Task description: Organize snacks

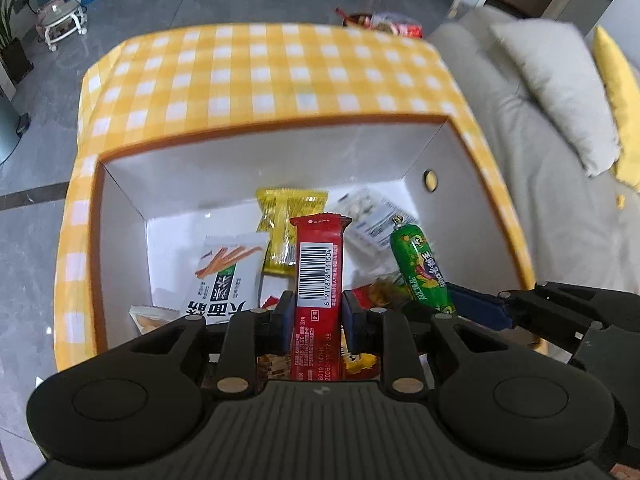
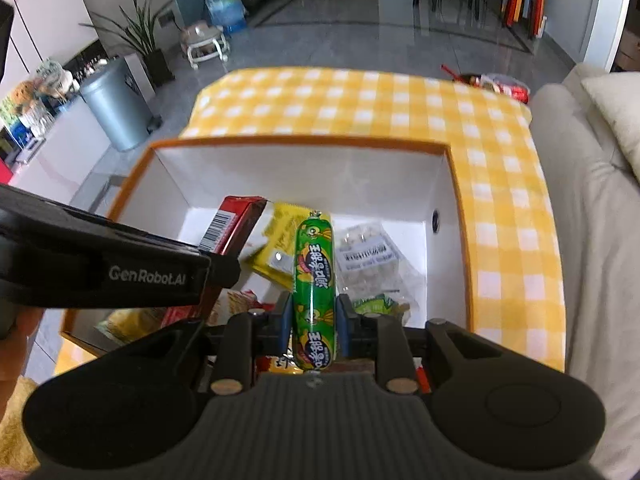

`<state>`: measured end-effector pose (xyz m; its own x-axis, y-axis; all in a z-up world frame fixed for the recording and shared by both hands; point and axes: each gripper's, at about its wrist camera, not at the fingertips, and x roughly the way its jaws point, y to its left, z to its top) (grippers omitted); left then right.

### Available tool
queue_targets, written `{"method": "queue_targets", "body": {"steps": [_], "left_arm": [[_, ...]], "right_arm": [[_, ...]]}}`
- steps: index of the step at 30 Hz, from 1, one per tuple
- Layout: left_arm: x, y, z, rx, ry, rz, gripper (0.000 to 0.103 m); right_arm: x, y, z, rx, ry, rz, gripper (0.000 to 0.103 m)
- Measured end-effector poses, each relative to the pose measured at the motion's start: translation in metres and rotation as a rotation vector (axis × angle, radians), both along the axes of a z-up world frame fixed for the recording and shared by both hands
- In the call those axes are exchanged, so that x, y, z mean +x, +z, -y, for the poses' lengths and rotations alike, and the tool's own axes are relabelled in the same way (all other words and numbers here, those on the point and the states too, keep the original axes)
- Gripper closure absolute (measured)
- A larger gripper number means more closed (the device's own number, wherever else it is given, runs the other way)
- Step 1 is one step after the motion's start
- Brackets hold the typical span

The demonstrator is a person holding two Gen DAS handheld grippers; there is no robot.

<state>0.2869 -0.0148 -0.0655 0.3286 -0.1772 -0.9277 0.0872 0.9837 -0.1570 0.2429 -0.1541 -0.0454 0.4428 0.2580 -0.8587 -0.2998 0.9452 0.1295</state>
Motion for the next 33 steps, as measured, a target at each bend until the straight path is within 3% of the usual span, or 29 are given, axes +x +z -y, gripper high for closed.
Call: {"method": "queue_targets", "body": {"steps": [7,12,13,15,18,19,21,23,26,33], "left_arm": [[0.003,-0.022,0.001,0.028,0.003,-0.064,0.076],[0.0,-0.021,-0.002,0.029,0.011,-0.071,0.071],[-0.001,-0.019,-0.003,0.034,0.017,-0.067,0.068],[-0.003,-0.013,-0.004,0.041,0.021,-0.046,0.052],[-0.011,0.003,-0.009,0.033,0.028,0.015,0.029],[-0.014,0.01,-0.011,0.034,0.032,0.041,0.027],[-0.021,0.023,-0.014,0.042,0.041,0.093,0.024],[-0.03,0.04,-0.017,0.056,0.057,0.169,0.023],[-0.049,0.068,-0.019,0.089,0.075,0.309,0.021],[-0.107,0.123,-0.016,0.192,0.072,0.602,0.014]], "right_arm": [[0.004,-0.024,-0.003,-0.042,0.019,-0.059,0.083],[0.002,-0.023,-0.004,-0.053,0.026,-0.058,0.082],[0.001,-0.02,-0.004,-0.053,0.027,-0.055,0.08],[-0.002,-0.013,-0.004,-0.056,0.025,-0.036,0.064],[-0.007,0.002,-0.003,-0.061,0.023,-0.001,0.05],[-0.009,0.008,-0.002,-0.062,0.019,0.017,0.047],[-0.014,0.021,0.0,-0.06,0.01,0.054,0.035],[-0.02,0.035,0.002,-0.05,-0.001,0.089,0.03],[-0.031,0.059,0.006,-0.029,-0.022,0.152,0.028],[-0.074,0.113,0.012,0.012,-0.054,0.305,0.01]]}}
